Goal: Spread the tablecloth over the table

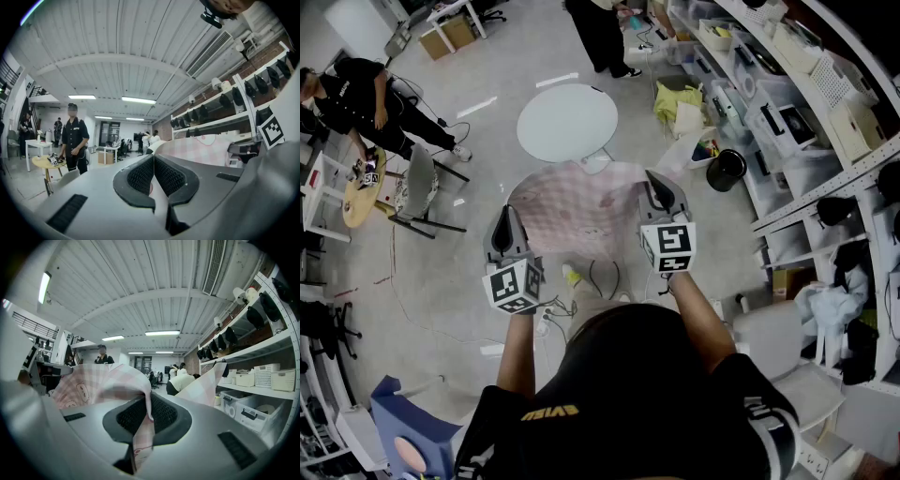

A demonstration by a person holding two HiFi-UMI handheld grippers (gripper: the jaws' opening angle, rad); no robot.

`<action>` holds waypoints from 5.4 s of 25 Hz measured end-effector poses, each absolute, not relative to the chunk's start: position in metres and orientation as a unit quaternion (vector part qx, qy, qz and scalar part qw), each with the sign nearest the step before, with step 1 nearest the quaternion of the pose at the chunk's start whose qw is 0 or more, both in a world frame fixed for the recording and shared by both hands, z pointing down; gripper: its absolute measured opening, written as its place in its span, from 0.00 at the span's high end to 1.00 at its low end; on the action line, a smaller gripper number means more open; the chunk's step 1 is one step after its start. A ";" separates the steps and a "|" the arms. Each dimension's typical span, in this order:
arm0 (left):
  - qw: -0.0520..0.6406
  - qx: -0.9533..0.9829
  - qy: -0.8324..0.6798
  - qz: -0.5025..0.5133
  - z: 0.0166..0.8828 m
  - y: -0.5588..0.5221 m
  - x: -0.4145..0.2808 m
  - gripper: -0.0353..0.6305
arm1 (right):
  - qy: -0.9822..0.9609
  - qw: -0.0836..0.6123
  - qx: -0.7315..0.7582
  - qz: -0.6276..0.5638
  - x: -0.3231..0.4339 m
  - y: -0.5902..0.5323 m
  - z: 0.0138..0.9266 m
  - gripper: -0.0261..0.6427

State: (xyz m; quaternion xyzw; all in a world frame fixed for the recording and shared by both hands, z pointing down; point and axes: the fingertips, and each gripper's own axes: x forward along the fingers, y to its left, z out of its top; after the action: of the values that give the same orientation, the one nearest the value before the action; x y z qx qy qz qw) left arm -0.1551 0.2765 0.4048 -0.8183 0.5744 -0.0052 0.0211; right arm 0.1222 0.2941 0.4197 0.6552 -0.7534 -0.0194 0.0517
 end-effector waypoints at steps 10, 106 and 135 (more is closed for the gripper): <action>0.024 -0.821 0.571 -0.007 0.416 0.291 -0.140 0.92 | -0.740 0.038 0.671 -0.018 0.140 0.313 0.433 0.92; -0.041 -0.816 0.574 -0.054 0.430 -0.408 -0.096 0.92 | -0.700 0.106 0.704 0.054 0.190 -0.360 0.486 0.92; -0.030 -0.827 0.555 -0.082 0.481 -0.613 -0.087 0.92 | -0.676 0.144 0.721 0.055 0.203 -0.541 0.518 0.92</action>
State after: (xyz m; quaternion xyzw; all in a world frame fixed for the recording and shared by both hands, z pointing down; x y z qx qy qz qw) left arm -0.0866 -0.6129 0.4806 -0.8273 0.5549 -0.0823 -0.0302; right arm 0.2033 -0.5414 0.5182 0.7212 -0.6755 0.0547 0.1436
